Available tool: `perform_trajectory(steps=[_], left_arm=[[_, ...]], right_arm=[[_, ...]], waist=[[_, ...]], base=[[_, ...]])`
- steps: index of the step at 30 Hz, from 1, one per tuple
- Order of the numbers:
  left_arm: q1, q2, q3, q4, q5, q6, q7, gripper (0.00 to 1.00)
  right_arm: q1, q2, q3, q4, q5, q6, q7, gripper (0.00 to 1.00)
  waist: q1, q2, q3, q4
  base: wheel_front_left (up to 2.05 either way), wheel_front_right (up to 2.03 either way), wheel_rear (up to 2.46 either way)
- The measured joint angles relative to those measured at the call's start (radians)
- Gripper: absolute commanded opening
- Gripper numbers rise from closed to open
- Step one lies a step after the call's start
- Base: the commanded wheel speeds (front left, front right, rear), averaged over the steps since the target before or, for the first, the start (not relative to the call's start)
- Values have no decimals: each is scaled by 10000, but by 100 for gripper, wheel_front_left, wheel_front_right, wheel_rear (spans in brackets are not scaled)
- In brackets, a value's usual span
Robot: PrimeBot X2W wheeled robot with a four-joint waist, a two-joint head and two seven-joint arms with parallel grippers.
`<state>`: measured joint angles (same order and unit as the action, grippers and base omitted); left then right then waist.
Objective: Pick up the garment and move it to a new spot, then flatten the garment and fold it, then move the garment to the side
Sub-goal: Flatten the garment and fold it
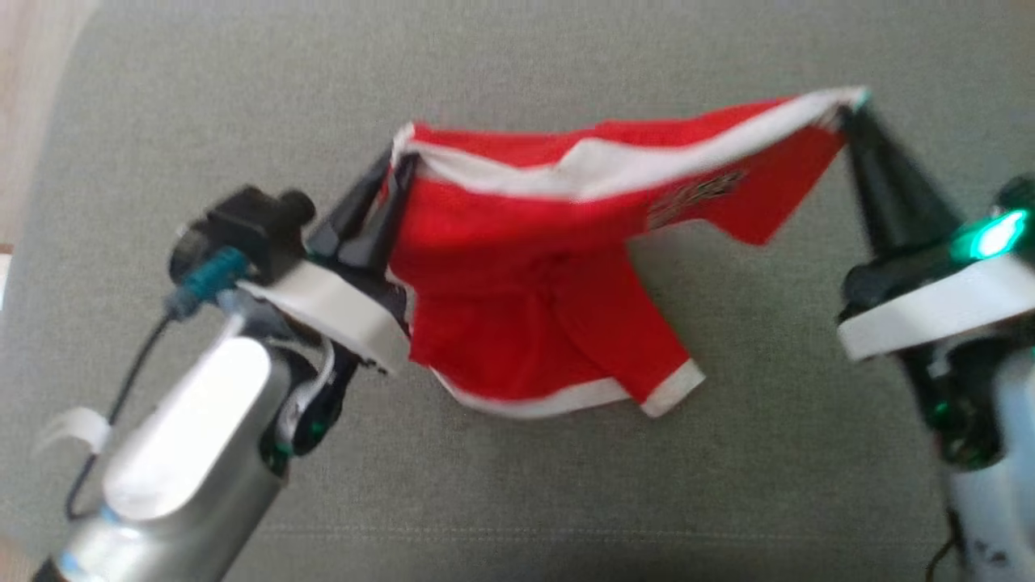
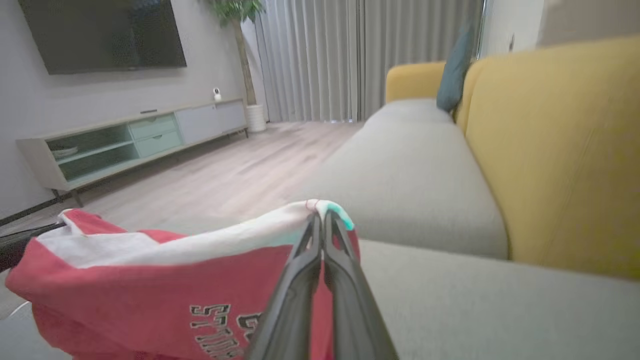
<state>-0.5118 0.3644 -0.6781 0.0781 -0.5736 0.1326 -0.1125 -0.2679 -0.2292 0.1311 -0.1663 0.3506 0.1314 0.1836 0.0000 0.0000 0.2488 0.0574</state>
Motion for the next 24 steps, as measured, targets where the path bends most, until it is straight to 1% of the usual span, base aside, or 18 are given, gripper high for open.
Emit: perform_trajectory(steps=[3, 7, 10, 13, 16, 19, 22, 24], left_arm=[[-234, 211, 171, -788, 0, 174, 376, 0], [-861, 573, 554, -1496, -15, 207, 895, 0], [-1476, 815, 811, -2002, -13, 276, 1279, 0], [-1896, 913, 892, -2263, -23, 347, 1680, 0], [-1953, 926, 951, -2307, -278, 334, 1929, 0], [-2040, 867, 938, -1971, -560, 113, 2079, 0], [-2543, 614, 903, -1243, -725, -161, 2136, 0], [-3192, 293, 886, -512, -782, -380, 2134, 0]], right_arm=[[-374, -153, -261, -635, -190, 0, 96, 0], [-973, -418, -637, -1400, -374, 0, 297, 0], [-1436, -487, -907, -1802, -420, 0, 504, 0], [-1632, -518, -1087, -1971, -426, 0, 698, 0], [-1637, -514, -1147, -1914, -389, 0, 802, 0], [-1786, -510, -1116, -1544, -197, 0, 849, 0], [-2321, -520, -999, -809, 31, 0, 895, 0], [-3023, -600, -844, -119, 198, 0, 890, 0]], waist=[[0, 0, -241, -24], [0, 0, -483, -63], [0, 0, -623, -112], [0, 0, -730, -170], [0, 0, -782, -214], [0, 0, -739, -237], [0, 0, -589, -248], [0, 0, -441, -248]], base=[[0, 0, 0], [0, 0, 0], [0, 0, 0], [0, 0, 0], [0, 0, 0], [0, 0, 0], [0, 0, 0], [0, 0, 0]])
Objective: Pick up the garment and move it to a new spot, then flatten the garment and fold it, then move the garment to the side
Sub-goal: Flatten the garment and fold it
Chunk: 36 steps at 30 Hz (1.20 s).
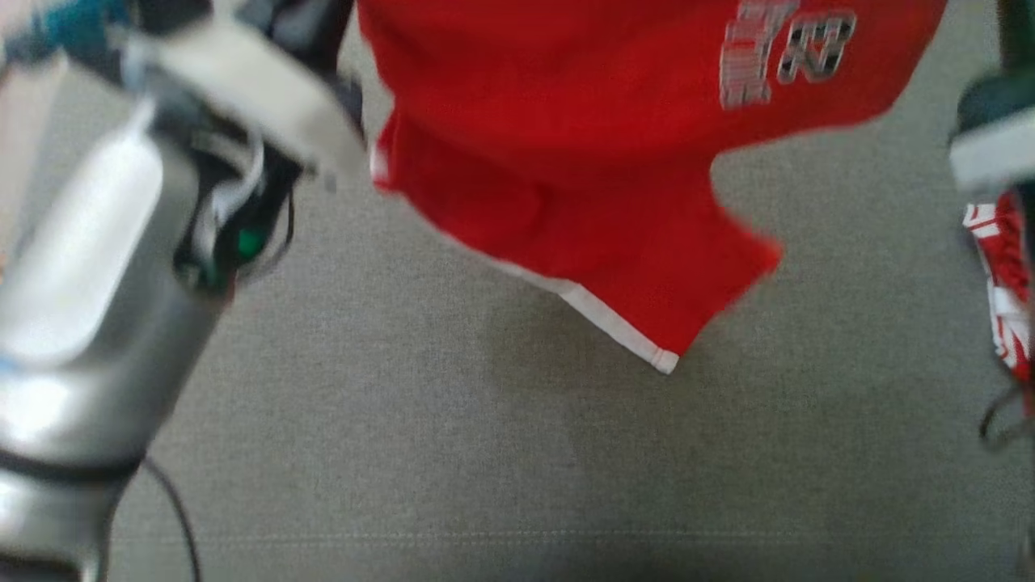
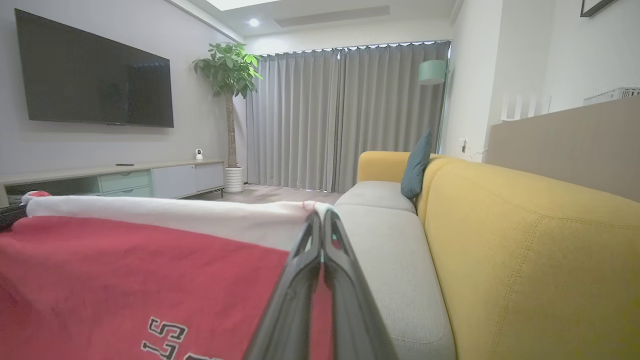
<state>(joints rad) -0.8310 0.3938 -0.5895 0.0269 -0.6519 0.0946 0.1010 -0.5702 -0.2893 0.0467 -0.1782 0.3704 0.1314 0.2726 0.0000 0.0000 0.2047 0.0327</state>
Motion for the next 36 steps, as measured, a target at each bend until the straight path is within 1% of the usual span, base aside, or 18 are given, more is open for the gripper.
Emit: perform_trajectory(steps=[4, 7, 9, 11, 12, 14, 16, 18, 21, 23, 26, 28, 31, 33, 36], left_arm=[[-1653, -803, 157, 2109, -144, -428, -487, 0], [-2754, -1285, 362, 3710, -182, -700, -1285, 0], [-3393, -1580, 585, 4673, -178, -828, -1996, 0], [-3901, -1806, 752, 5603, -81, -957, -2729, 0], [-4214, -1988, 920, 6424, -82, -1120, -3158, 0], [-4279, -2159, 1066, 7227, -115, -1302, -3409, 0], [-4126, -2357, 1198, 8000, -194, -1509, -3494, 0], [-3765, -2504, 1277, 8686, -268, -1626, -3505, 0], [-3022, -2750, 1356, 9584, -311, -1820, -3505, 0], [-2781, -2840, 1417, 9747, -307, -1841, -3505, 0], [-2191, -3087, 1515, 9925, -207, -1933, -3505, 0], [-1798, -3218, 1526, 9833, 6, -2015, -3505, 0], [-981, -3346, 1461, 9444, 305, -2109, -3505, 0], [-294, -3352, 1223, 9079, 683, -2151, -3505, 0], [887, -3333, 989, 8264, 1060, -2182, -3505, 0]], right_arm=[[-2133, -167, 481, 1701, 276, 0, -407, 0], [-3813, -159, 1001, 2970, 347, 0, -1070, 0], [-4766, -155, 1300, 3768, 345, 0, -1672, 0], [-5506, -98, 1653, 4594, 347, 0, -2240, 0], [-5965, -2, 2040, 5317, 349, 0, -2625, 0], [-6139, 230, 2416, 6006, 518, 0, -2907, 0], [-6049, 548, 2834, 6683, 708, 0, -3024, 0], [-5832, 813, 3363, 7237, 901, 0, -3108, 0], [-5235, 1057, 3896, 7889, 1210, 0, -3221, 0], [-5005, 1085, 4063, 8075, 1313, 0, -3227, 0], [-4175, 1154, 4391, 8387, 1626, 0, -3359, 0], [-3500, 1108, 4452, 8374, 1812, 0, -3490, 0], [-2379, 788, 4654, 8048, 1852, 0, -3490, 0], [-1547, 527, 4552, 7551, 1858, 0, -3515, 0], [-233, 198, 4103, 6506, 1843, 0, -3486, 0]], waist=[[1, 0, 343, -20], [0, 0, 491, -118], [0, 0, 544, -203], [0, 0, 565, -301], [0, 0, 618, -374], [0, 0, 734, -429], [0, 0, 896, -472], [1, 0, 1089, -515], [1, 0, 1453, -548], [1, 0, 1596, -550], [2, 0, 1949, -530], [2, 0, 2087, -475], [2, 0, 2114, -357], [0, 0, 2032, -316], [0, 0, 1835, -290]], base=[[0, 0, 0], [0, 0, 0], [0, 0, 0], [0, 0, 0], [0, 0, 0], [0, 0, 0], [0, 0, 0], [0, 0, 0], [0, 0, 0], [0, 0, 0], [0, 0, 0], [0, 0, 0], [0, 0, 0], [0, 0, 0], [0, 0, 0]])
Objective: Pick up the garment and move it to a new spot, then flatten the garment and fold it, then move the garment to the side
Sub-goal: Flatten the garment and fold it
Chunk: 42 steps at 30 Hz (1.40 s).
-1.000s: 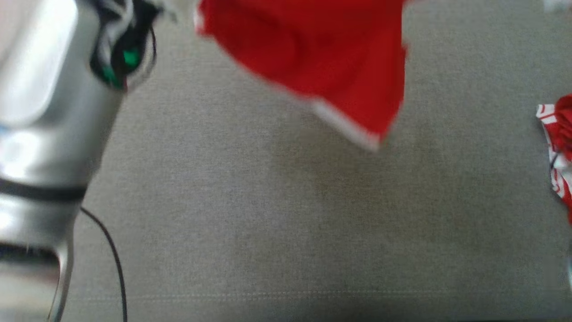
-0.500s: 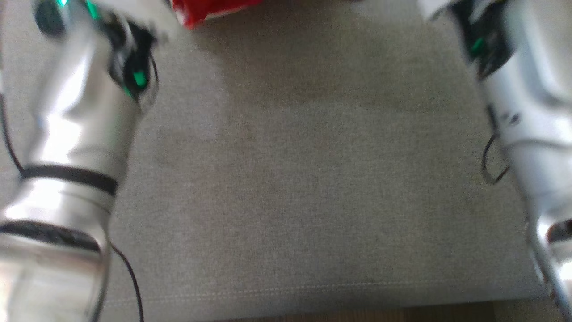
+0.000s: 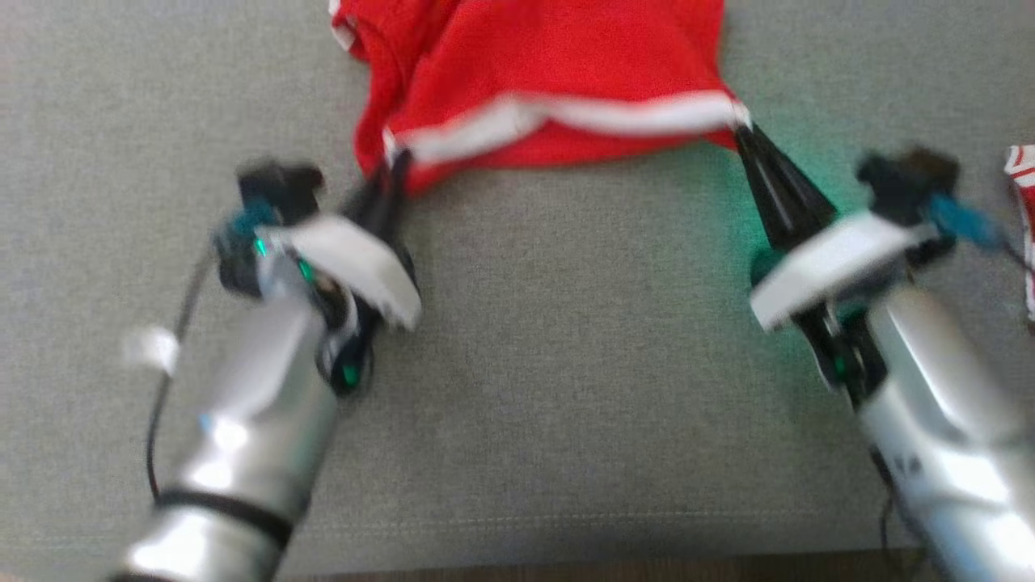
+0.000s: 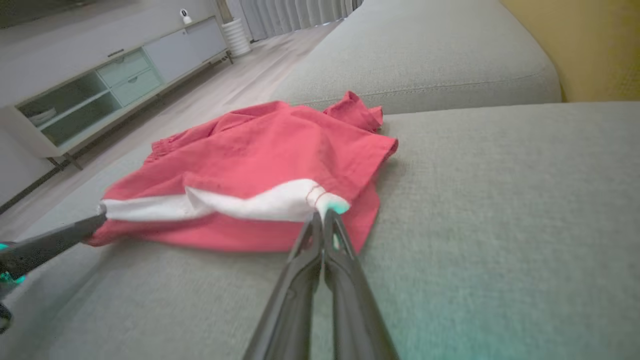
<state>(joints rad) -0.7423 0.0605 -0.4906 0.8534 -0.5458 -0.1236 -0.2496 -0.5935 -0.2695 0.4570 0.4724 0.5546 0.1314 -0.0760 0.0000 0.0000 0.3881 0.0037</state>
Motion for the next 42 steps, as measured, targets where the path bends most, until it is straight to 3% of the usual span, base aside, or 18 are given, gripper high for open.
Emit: perform_trajectory(steps=[6, 11, 16, 21, 26, 29, 34, 42], left_arm=[[2137, 403, 23, -2305, 493, -2, 0, 0], [3704, 1012, 79, -4247, 834, 173, 0, 0], [5298, 1632, 77, -6328, 815, 669, 483, 0], [6977, 2109, 94, -8454, 629, 1402, 1377, 0], [8472, 2313, 71, -10055, 374, 2048, 2075, 0], [8818, 2355, 13, -10665, 261, 2217, 2366, 0], [8662, 2272, -123, -10734, -151, 2059, 2648, 0], [6915, 1760, 61, -10044, -892, 1526, 2740, 0]], right_arm=[[3106, 69, -1772, -3020, -673, 0, 836, 0], [5717, 752, -2997, -5751, -1409, 0, 2483, 0], [7719, 1333, -3814, -7986, -1860, 0, 4242, 0], [9085, 1626, -4211, -9446, -1969, 0, 5636, 0], [9847, 1760, -4531, -10130, -1939, 0, 6533, 0], [9991, 1824, -4801, -10278, -1939, 0, 6690, 0], [9140, 1521, -5091, -9804, -1852, 0, 6527, 0], [5309, 186, -4621, -7871, -1503, 0, 6190, 0]], waist=[[0, 0, -464, 60], [0, 0, -878, 152], [-1, 1, -1403, 241], [-1, 1, -1907, 246], [-1, 1, -2119, 173], [-1, 1, -2082, 217], [-1, 1, -1787, 335], [-1, 0, -880, 623]], base=[[0, 0, 0], [0, 0, 0], [0, 0, 0], [0, 0, 0], [0, 0, 0], [0, 0, 0], [0, 0, 0], [0, 0, 0]])
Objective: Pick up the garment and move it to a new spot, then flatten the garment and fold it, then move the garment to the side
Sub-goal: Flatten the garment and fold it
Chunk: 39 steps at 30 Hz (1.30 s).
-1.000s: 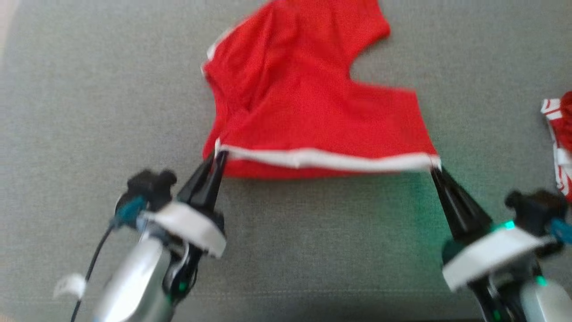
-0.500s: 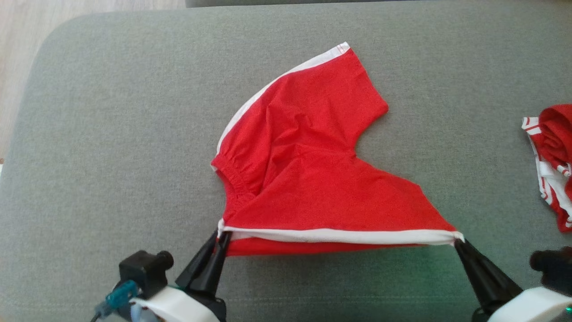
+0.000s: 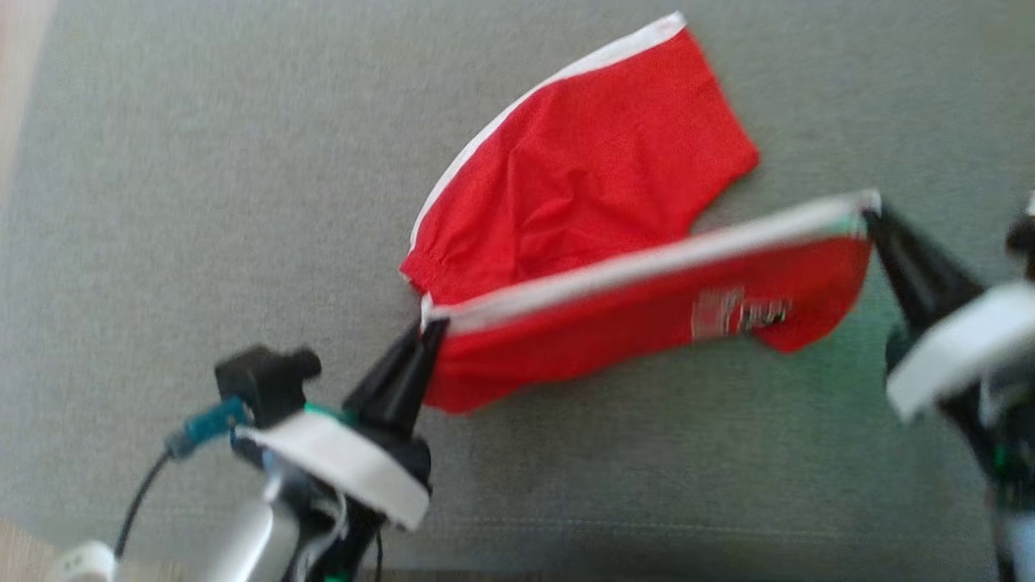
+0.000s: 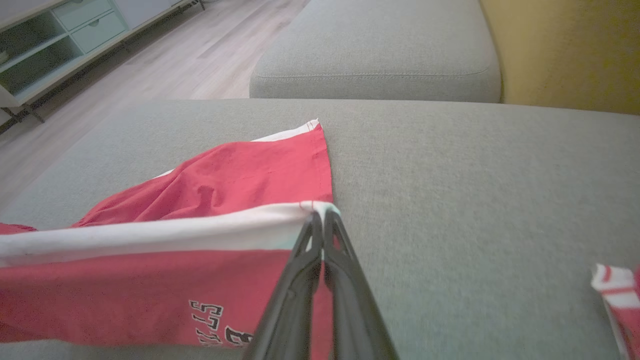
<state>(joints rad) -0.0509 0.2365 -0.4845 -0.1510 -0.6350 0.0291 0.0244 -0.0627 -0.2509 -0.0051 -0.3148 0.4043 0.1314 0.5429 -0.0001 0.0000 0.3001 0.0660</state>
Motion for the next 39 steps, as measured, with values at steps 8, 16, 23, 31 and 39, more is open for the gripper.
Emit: perform_trajectory(steps=[8, 16, 23, 31, 39], left_arm=[[-1687, -690, 345, 1024, -708, -617, -320, 0], [-3559, -1273, 385, 2493, -890, -1101, -771, 0], [-4812, -1574, 105, 3971, -892, -1360, -1074, 0], [-5495, -1603, -257, 5124, -1070, -1496, -1298, 100], [-4974, -1407, -88, 5106, -389, -696, -2439, 100]], right_arm=[[-4053, -995, 1356, 2811, 491, 0, -633, 0], [-7238, -1202, 2686, 5973, 709, 0, -1747, 0], [-8807, -1181, 3473, 8253, 696, 0, -2771, 0], [-9398, -989, 4276, 9609, 884, 0, -4619, 100], [-8403, -890, 3873, 9031, -198, 0, -7329, 100]], waist=[[0, 0, 1093, 622], [3, 0, 1960, 1317], [3, 0, 2569, 1619], [2, -1, 2684, 1509], [1, 0, 2112, 1220]], base=[[0, 0, 0], [0, 0, 0], [0, 0, 0], [0, 0, 0], [0, 0, 0]])
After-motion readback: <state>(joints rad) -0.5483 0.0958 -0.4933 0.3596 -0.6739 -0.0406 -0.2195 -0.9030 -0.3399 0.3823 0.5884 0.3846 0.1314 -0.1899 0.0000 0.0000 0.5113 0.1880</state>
